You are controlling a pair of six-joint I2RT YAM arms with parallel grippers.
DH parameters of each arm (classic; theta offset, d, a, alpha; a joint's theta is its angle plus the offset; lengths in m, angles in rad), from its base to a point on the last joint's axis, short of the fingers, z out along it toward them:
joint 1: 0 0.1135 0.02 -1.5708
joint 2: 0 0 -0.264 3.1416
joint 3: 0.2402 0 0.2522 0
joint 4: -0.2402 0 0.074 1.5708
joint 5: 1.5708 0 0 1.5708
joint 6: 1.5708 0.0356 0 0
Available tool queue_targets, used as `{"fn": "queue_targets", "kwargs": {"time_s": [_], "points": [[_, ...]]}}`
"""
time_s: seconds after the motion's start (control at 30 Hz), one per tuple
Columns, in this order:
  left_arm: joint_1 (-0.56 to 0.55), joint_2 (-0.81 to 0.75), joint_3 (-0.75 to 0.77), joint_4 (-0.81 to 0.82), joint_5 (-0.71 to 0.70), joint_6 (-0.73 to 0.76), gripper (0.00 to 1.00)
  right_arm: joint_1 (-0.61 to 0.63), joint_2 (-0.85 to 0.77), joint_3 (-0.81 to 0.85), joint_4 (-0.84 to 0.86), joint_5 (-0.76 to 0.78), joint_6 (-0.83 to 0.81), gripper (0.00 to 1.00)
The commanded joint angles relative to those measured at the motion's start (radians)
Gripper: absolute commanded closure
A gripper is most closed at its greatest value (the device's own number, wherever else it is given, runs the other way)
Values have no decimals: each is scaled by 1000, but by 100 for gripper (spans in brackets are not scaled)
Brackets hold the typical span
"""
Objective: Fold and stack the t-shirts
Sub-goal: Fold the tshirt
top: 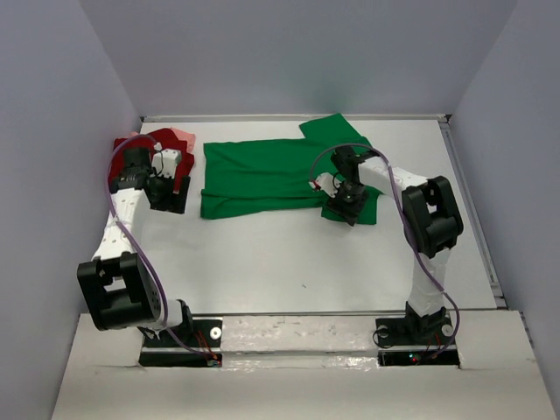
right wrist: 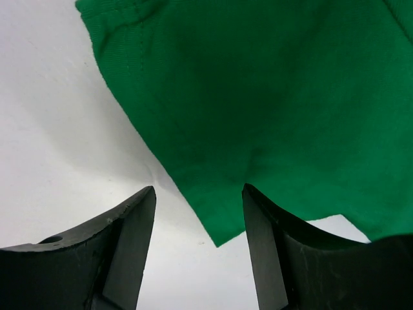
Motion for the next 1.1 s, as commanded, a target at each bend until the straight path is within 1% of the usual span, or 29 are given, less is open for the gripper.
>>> {"fn": "queue_targets", "kwargs": {"time_s": [0.0, 0.07, 0.37, 0.43, 0.47, 0.5, 0.53, 0.6, 0.63, 0.67, 0.73, 0.87, 1.07], "points": [[6, -64, -12, 25, 29, 14, 1, 0, 16, -21, 60, 43, -44, 38], [6, -62, -7, 19, 29, 11, 1, 0, 26, -16, 60, 68, -38, 38], [14, -56, 1, 19, 0, 20, 1, 0, 27, -32, 66, 57, -29, 38], [14, -64, -5, 24, 9, 14, 1, 0, 30, -44, 91, 57, -27, 38], [14, -67, -9, 25, 12, 12, 1, 0, 36, -41, 91, 27, -23, 40], [14, -70, -12, 25, 15, 12, 1, 0, 46, -33, 91, 25, -17, 43], [14, -71, -15, 25, 15, 14, 1, 0, 54, -23, 88, 23, -9, 53], [16, -75, -16, 21, 7, 18, 1, 0, 82, -10, 85, 25, -1, 68], [16, -76, -16, 21, 4, 23, 1, 0, 91, 3, 76, 25, 5, 83], [16, -78, -19, 19, 1, 25, 1, 0, 96, 10, 73, 28, 6, 90], [16, -81, -24, 21, 0, 28, 1, 0, 99, 16, 66, 26, 11, 100], [16, -72, -19, 27, 7, 26, 1, 0, 73, 29, 31, 26, 16, 100], [16, -53, 13, 16, 27, 18, 1, 0, -16, 46, -48, 37, 19, 100]]}}
